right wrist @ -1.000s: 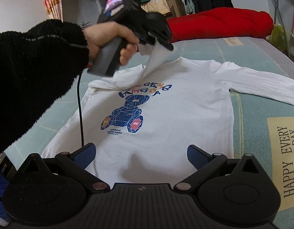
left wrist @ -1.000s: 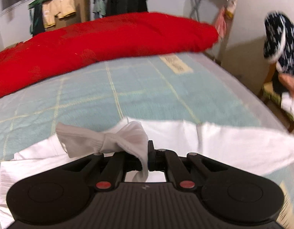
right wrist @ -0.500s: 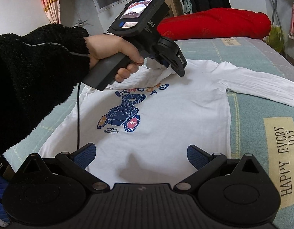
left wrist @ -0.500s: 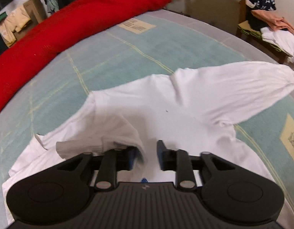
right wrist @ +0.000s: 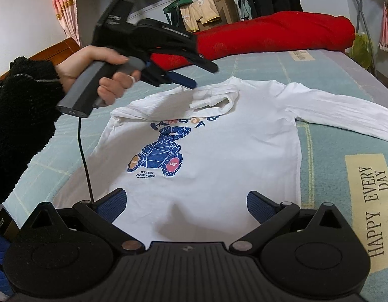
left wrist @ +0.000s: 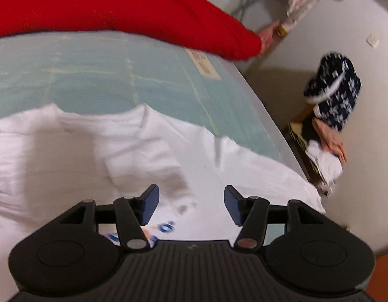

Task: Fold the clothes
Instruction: 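Raise the open left gripper away from the laid sleeve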

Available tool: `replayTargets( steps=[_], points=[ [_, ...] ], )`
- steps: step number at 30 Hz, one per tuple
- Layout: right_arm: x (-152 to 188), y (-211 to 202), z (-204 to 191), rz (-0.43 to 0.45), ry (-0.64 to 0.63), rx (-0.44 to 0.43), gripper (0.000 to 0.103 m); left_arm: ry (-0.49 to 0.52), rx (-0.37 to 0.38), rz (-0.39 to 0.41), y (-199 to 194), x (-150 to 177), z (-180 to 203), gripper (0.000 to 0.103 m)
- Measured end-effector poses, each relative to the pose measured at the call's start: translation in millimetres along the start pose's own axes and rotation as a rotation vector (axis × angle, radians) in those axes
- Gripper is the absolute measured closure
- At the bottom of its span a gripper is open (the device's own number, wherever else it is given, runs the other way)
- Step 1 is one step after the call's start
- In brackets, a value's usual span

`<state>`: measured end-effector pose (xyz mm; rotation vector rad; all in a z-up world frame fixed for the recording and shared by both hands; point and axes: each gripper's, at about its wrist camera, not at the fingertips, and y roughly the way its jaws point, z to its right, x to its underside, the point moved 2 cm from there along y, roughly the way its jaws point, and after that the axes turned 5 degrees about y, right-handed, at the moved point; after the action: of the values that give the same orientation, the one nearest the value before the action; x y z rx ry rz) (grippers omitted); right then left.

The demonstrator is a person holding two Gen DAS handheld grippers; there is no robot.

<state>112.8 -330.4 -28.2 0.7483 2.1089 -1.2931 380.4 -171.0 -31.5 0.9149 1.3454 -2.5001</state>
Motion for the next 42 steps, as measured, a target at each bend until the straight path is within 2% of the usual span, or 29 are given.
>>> replayTargets(
  steps=[6,11,17,32,38,42],
  points=[
    [1,6,0,-0.014,-0.002,0.003,0.0,-0.104,-0.044,-0.043,31,4,-27,0.04],
    [1,9,2,-0.023,0.001,0.016,0.0,-0.122,-0.028,-0.06,53,2,-22,0.041],
    [0,13,3,-0.032,0.001,0.027,0.0,-0.071,0.064,-0.024,67,-18,13,0.041],
    [-1,14,2,-0.039,-0.004,0.063,0.0,0.155,0.163,-0.023,57,-18,75,0.041],
    [-3,10,-4,-0.031,-0.014,0.064,0.0,0.224,-0.074,0.045,-19,-12,9,0.04],
    [-3,12,-9,-0.033,-0.021,0.061,0.0,0.242,-0.304,0.07,-72,7,-55,0.038]
  ],
)
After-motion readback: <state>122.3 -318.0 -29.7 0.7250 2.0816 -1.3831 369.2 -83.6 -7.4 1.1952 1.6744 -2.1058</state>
